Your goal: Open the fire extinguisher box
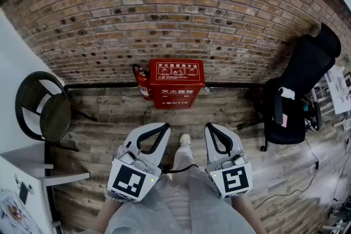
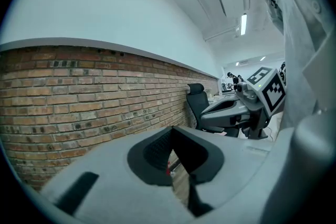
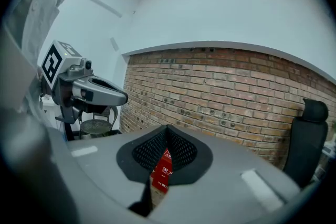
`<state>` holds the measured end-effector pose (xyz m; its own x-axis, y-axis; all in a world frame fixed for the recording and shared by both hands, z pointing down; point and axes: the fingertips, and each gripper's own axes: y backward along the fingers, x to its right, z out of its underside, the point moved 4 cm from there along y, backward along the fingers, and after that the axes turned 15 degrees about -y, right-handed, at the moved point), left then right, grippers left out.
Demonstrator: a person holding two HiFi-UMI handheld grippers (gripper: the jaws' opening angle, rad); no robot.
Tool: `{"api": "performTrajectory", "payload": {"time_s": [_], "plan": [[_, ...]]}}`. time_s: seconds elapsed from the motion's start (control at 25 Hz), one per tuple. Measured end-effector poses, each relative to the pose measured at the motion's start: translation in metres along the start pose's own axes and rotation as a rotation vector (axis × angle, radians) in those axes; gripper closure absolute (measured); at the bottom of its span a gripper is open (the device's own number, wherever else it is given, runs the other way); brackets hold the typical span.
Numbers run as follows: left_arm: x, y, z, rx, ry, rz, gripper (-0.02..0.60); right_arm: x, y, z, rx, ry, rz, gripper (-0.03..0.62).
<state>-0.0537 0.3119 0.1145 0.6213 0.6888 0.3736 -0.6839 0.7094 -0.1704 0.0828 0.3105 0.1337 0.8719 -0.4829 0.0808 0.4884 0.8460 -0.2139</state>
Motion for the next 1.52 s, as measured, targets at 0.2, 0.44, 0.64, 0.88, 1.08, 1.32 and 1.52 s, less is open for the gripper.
{"api": "performTrajectory", "payload": {"time_s": [0.2,0.44,0.64,0.88,1.08,1.32,1.52], "plan": [[-0.02,-0.037,0.005,-0.018,0.015,-0.027,0.581,0.031,-0.032,-0.006,-0.011,0.008,-0.029,0.586],[-0.044,-0.086,0.003,-0.04,0.016,-0.058,0.581,0.076,-0.072,-0.019,-0.029,-0.004,-0.067,0.586],[-0.065,-0.122,0.003,-0.066,0.029,-0.095,0.581,0.11,-0.105,-0.027,-0.039,0.001,-0.112,0.586],[-0.084,-0.163,0.002,-0.096,0.03,-0.126,0.581,0.146,-0.143,-0.036,-0.051,-0.004,-0.165,0.586],[-0.098,-0.19,0.007,-0.115,0.041,-0.156,0.581,0.169,-0.17,-0.039,-0.057,0.008,-0.199,0.586],[-0.112,-0.213,0.012,-0.144,0.066,-0.182,0.581,0.188,-0.192,-0.041,-0.072,0.001,-0.235,0.586],[-0.118,-0.223,0.017,-0.174,0.059,-0.197,0.581,0.196,-0.204,-0.037,-0.085,-0.002,-0.265,0.586]]}}
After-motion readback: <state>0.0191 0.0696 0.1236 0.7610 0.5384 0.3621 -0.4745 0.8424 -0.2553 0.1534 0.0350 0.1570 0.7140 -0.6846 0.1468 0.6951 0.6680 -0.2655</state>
